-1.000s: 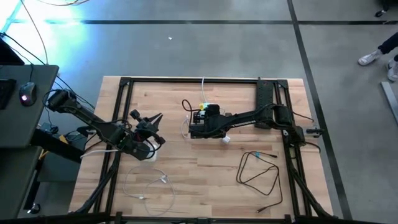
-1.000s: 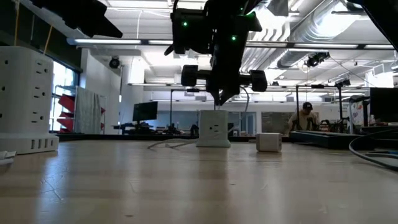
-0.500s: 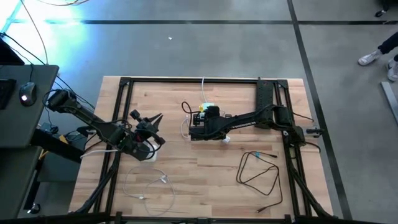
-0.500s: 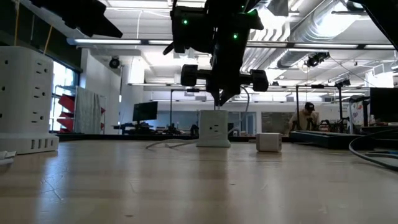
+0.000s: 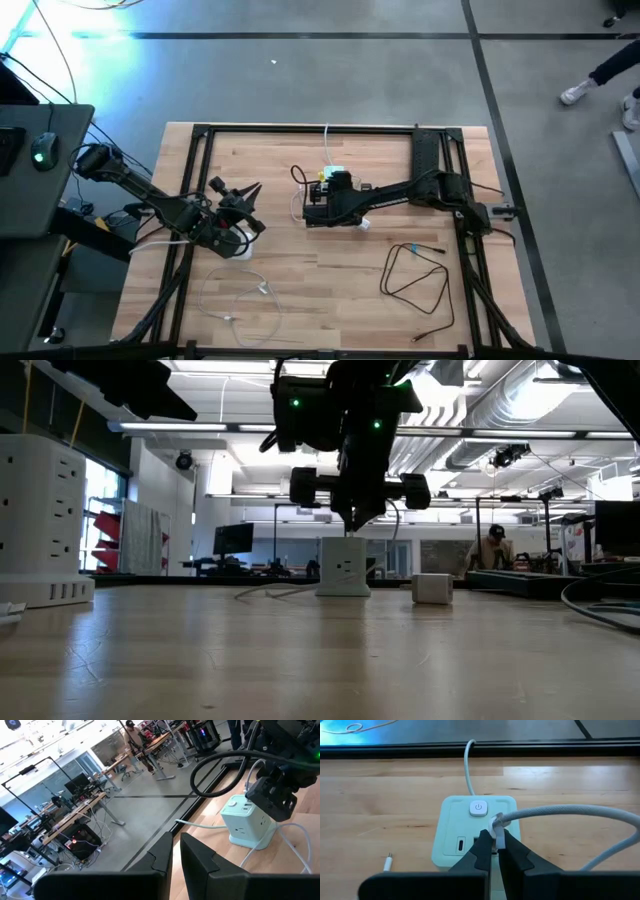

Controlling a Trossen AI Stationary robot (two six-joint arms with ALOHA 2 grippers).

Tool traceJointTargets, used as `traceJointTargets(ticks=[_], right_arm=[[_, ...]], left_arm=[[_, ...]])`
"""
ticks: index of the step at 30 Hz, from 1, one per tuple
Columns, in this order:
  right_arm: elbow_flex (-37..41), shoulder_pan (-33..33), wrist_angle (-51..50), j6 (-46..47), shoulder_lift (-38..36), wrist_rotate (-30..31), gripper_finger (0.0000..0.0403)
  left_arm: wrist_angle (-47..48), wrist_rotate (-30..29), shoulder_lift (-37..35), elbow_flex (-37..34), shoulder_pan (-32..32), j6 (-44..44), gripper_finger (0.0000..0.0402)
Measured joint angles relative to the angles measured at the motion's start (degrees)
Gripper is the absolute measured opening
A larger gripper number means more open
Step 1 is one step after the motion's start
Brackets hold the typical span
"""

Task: Insert USB
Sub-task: Insert the white USB cable into the top white outlet extension

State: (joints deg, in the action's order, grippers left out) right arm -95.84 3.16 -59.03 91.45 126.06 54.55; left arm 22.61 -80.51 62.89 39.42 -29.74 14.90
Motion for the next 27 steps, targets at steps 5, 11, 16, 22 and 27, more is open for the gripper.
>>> traceJointTargets(ticks=[5, 11, 16, 22, 27], right_arm=[[-3.65, 0.46, -6.97, -0.40, 0.06, -1.10, 0.0000], [-10.33, 2.02, -13.01, -10.36, 0.13, 1.28, 0.0000], [-15.28, 4.36, -13.62, -27.24, 0.04, 2.63, 0.0000], [-20.38, 8.44, -13.22, -51.75, -0.09, 0.49, 0.0000], [-19.98, 11.33, -6.45, -69.52, -3.84, -12.47, 0.0000]], left_arm=[[0.00, 0.47, 0.00, 0.00, -0.25, 0.23, 0.0014], [-0.09, 2.41, -0.08, 0.00, -2.40, -1.19, 0.0014], [-0.12, 4.05, -0.26, 0.00, -3.75, -1.43, 0.0014], [1.36, 9.62, -0.26, 0.00, -3.82, -0.81, 0.0014], [3.65, 12.31, -0.22, -0.01, -3.90, 2.55, 0.0014]])
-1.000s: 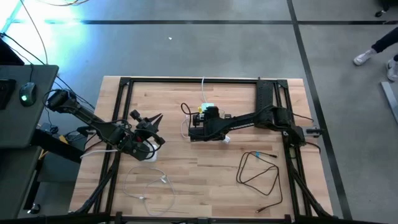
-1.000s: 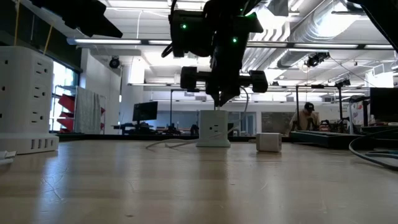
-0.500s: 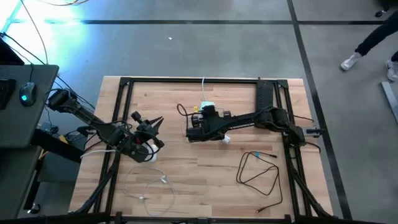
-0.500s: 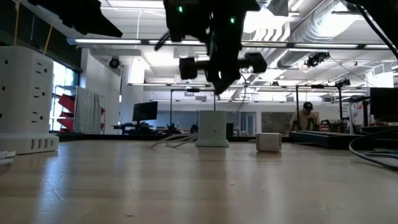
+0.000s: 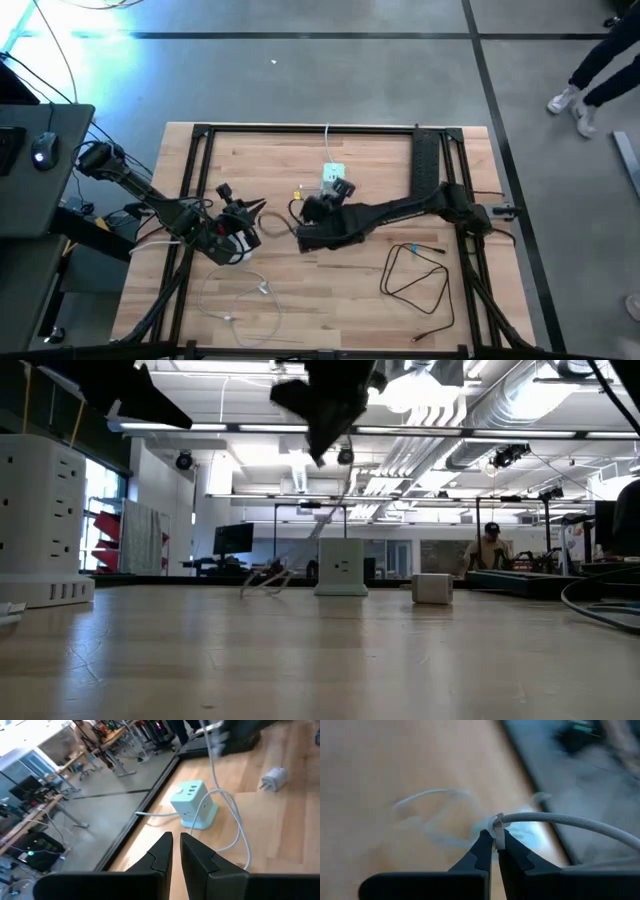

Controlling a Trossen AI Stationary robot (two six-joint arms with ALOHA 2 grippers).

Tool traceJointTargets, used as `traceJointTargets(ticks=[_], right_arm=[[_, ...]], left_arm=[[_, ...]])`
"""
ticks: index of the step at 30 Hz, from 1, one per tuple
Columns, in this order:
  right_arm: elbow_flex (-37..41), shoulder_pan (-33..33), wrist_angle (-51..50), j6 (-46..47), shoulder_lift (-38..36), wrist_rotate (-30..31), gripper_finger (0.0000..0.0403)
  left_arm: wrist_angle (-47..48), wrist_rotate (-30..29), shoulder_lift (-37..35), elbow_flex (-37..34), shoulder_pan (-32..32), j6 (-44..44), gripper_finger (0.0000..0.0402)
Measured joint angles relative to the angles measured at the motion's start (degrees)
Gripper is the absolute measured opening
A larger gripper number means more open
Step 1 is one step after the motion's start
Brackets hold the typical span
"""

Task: Insert USB
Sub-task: Insert the white USB cable into the top white outlet extension

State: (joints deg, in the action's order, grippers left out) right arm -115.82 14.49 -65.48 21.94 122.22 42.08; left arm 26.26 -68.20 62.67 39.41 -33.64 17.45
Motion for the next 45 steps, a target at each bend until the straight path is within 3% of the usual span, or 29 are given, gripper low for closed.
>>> traceJointTargets(ticks=[3, 9, 13, 17, 24, 36, 45], right_arm=[[1.96, 0.90, 8.50, -7.47, -3.47, -7.85, 0.0000], [9.48, 0.41, 26.70, -17.04, -8.29, -17.83, 0.0000], [17.21, -0.70, 40.45, -18.34, -10.10, -25.78, 0.0000], [22.50, -1.43, 52.72, -19.23, -10.91, -29.28, 0.0000], [25.48, -1.76, 57.56, -20.16, -10.96, -29.66, 0.0000], [25.61, -1.73, 56.48, -20.92, -10.96, -25.13, 0.0000], [25.63, -1.65, 55.45, -20.50, -10.96, -24.28, 0.0000]], left_arm=[[-0.58, 2.54, 0.35, -0.01, -0.14, 0.36, 0.0014], [-1.34, 5.04, 0.63, -0.04, -0.65, 1.92, 0.0014], [-8.42, 8.15, 1.54, -2.00, -1.02, -1.35, 0.0014], [-20.41, 10.97, 2.33, -6.14, -0.93, -10.83, 0.0014], [-36.78, 16.22, 2.53, -9.13, -0.24, -21.16, 0.0034], [-40.35, 28.47, 2.51, -9.30, 4.09, -22.55, 0.0078], [-41.53, 28.69, 2.51, -9.30, 4.27, -23.51, 0.0059]])
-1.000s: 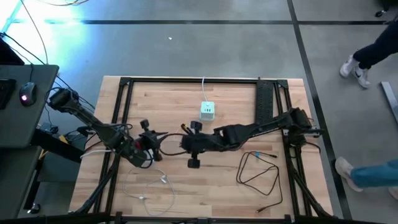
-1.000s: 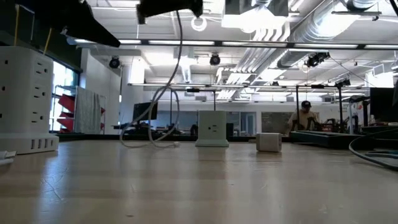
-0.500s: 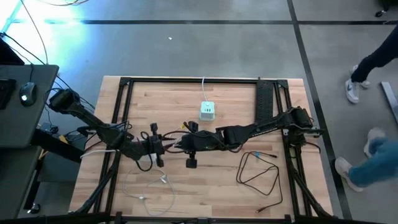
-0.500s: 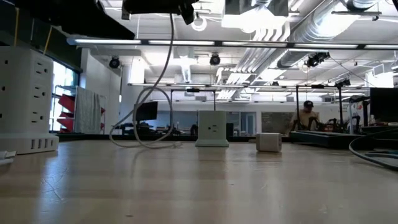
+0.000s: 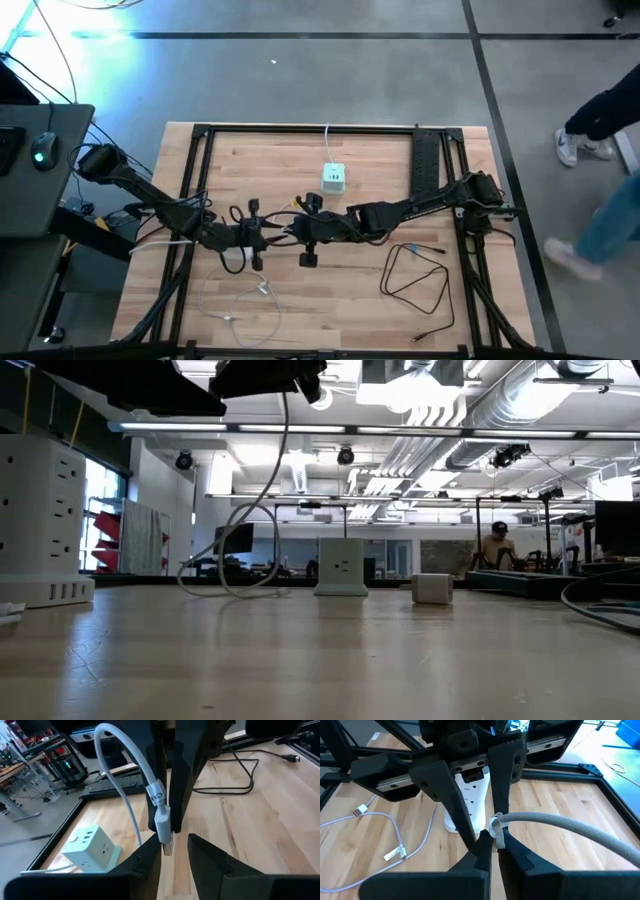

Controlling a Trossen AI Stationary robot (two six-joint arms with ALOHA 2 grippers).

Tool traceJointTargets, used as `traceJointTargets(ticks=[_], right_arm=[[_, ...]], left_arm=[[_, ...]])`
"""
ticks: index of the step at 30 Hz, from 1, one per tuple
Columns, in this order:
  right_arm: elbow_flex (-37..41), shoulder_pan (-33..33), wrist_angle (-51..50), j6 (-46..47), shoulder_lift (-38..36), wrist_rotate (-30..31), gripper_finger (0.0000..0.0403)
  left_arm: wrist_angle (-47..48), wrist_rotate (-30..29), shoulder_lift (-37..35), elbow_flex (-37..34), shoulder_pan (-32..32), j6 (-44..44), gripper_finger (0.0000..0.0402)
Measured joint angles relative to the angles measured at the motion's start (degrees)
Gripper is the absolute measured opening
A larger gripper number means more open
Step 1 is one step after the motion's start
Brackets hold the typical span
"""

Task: Insert USB
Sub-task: Insert the white USB cable into the top white outlet extension

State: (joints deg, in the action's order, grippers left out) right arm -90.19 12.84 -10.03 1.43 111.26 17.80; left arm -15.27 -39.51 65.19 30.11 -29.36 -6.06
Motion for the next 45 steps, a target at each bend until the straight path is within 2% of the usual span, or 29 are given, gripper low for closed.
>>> traceJointTargets(ticks=[5, 10, 13, 16, 25, 30, 34, 39, 41, 45], right_arm=[[0.00, 0.05, -0.39, 0.03, 0.00, 0.62, 0.0000], [0.00, 0.04, -1.61, 3.39, -0.04, 2.59, 0.0001], [0.00, 0.00, -3.20, 8.24, -0.04, 7.57, 0.0013], [0.00, -0.02, -4.75, 10.39, -0.09, 10.83, 0.0040], [-0.01, 0.99, -3.21, 21.81, 0.19, 19.11, 0.0170], [-0.02, 1.69, 1.16, 23.84, 2.60, 24.54, 0.0208], [-0.02, 1.66, 5.92, 24.08, 3.78, 26.91, 0.0212], [-0.02, 0.99, 8.72, 27.15, 4.04, 29.33, 0.0197], [-0.02, 0.24, 8.68, 30.02, 4.04, 28.20, 0.0189], [-0.02, -2.31, 7.71, 35.42, 4.09, 21.78, 0.0173]], left_arm=[[-0.76, -0.29, 0.00, 0.00, 0.52, 1.32, 0.0008], [-0.68, -3.96, 0.00, 0.00, 0.39, 1.42, 0.0002], [-0.71, -8.86, 0.30, 0.04, 0.39, 2.20, 0.0001], [-0.39, -13.77, 1.75, 0.04, 0.39, 2.71, 0.0001], [-5.00, -30.41, 9.51, 0.04, 0.41, 2.70, 0.0000], [-11.87, -33.29, 12.94, 0.07, 0.41, -1.97, 0.0000], [-15.34, -33.42, 14.27, 0.15, 0.33, -4.60, 0.0000], [-15.54, -34.41, 14.58, 0.15, 0.28, -5.05, 0.0000], [-15.52, -34.62, 14.58, 0.15, 0.28, -5.09, 0.0000], [-15.17, -35.21, 14.66, 0.13, 0.30, -6.26, 0.0000]])
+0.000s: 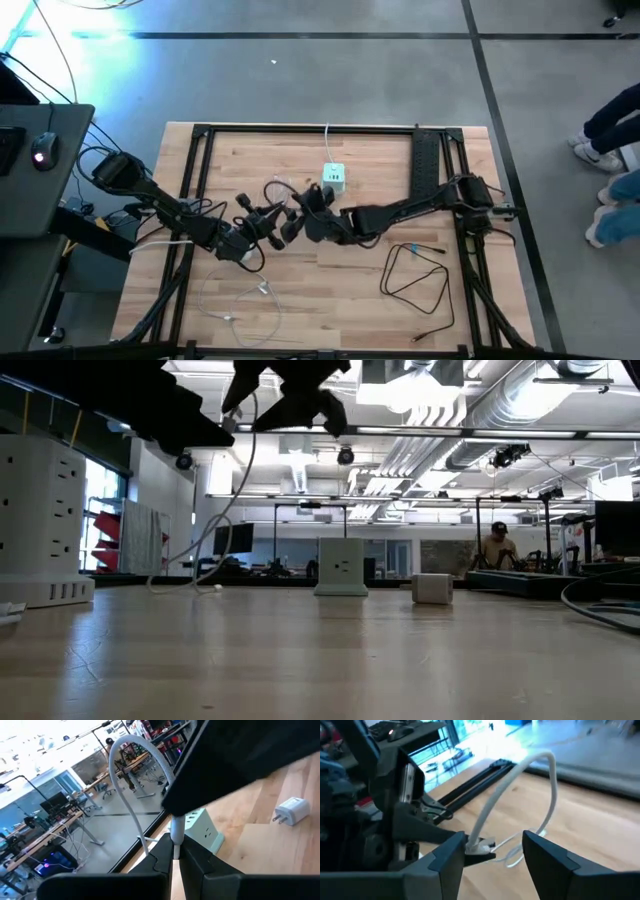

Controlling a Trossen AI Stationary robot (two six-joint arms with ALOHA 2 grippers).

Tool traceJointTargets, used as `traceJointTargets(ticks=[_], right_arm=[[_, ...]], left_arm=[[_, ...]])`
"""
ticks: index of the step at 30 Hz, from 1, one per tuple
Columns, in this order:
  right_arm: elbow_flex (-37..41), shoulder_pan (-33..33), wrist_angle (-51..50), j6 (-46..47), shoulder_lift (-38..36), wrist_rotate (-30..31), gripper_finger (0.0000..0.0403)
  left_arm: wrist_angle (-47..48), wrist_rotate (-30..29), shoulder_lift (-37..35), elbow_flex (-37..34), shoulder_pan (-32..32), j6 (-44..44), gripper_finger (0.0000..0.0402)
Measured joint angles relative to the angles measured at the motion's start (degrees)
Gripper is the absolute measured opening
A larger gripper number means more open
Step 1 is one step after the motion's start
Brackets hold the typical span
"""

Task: Insert USB
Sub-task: Insert the white USB cable into the top white outlet extension

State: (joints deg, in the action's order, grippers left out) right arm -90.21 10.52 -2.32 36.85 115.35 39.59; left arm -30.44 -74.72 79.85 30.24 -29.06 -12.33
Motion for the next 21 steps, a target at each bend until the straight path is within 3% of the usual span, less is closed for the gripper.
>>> traceJointTargets(ticks=[16, 21], right_arm=[[-0.09, -4.68, -1.33, 11.79, -0.02, -18.33, 0.0123], [-0.09, -5.27, -2.28, 13.08, -0.02, -19.80, 0.0122]], left_arm=[[0.18, -8.96, 3.33, -0.04, -1.41, -6.47, 0.0000], [0.11, -9.91, 4.26, -0.04, -1.39, -7.38, 0.0000]])
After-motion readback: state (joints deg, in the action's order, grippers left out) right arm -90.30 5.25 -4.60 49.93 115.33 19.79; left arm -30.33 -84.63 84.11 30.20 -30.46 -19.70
